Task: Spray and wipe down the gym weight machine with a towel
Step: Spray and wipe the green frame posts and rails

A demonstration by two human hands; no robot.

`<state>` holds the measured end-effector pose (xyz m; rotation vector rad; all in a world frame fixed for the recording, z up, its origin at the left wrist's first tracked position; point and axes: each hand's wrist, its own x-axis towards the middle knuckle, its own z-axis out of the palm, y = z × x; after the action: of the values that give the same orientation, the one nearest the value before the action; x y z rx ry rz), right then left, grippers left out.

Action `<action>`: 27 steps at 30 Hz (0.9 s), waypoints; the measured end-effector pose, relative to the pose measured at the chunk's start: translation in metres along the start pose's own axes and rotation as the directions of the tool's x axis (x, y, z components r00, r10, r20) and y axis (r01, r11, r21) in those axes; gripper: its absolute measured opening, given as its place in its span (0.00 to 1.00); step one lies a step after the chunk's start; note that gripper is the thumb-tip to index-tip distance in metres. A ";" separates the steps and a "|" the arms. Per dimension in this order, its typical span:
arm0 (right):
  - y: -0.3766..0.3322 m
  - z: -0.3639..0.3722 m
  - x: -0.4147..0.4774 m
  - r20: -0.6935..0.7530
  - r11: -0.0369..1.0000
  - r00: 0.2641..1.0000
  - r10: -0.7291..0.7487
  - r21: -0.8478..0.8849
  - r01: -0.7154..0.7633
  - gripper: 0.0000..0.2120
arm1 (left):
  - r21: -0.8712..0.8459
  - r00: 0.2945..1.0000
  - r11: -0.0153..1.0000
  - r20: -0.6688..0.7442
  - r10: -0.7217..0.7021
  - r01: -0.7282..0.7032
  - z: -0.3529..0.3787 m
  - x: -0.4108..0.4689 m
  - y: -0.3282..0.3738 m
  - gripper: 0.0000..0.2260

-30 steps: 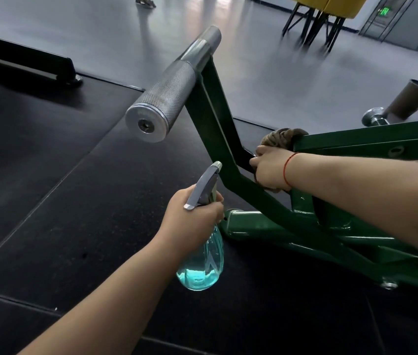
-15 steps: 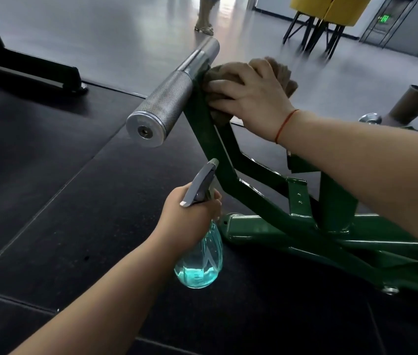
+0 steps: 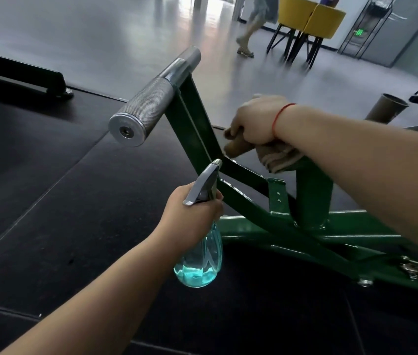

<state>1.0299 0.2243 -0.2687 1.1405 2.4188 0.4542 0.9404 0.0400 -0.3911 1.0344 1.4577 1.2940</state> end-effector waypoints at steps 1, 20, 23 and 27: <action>0.013 -0.001 -0.006 0.038 0.994 0.996 0.076 0.074 -0.079 0.17 | 0.016 1.000 1.000 -0.002 0.007 -0.007 0.002 -0.001 0.002 0.04; 0.016 0.063 -0.036 -0.110 0.905 0.932 0.345 0.301 -0.299 0.17 | 0.168 0.997 0.985 -0.066 0.037 -0.025 -0.008 -0.035 0.041 0.04; 0.005 0.074 -0.048 -0.254 0.892 0.905 0.340 0.391 -0.225 0.17 | 0.188 0.994 0.982 -0.105 0.043 -0.023 -0.014 -0.048 0.058 0.02; 0.004 0.061 -0.049 -0.289 0.694 0.873 0.393 0.716 -0.075 0.16 | 0.228 0.984 0.973 -0.164 0.070 -0.031 -0.024 -0.061 0.071 0.02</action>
<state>1.0910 0.1950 -0.3071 1.8549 2.9405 -0.2072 0.9340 -0.0173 -0.3140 1.1353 1.7498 1.3021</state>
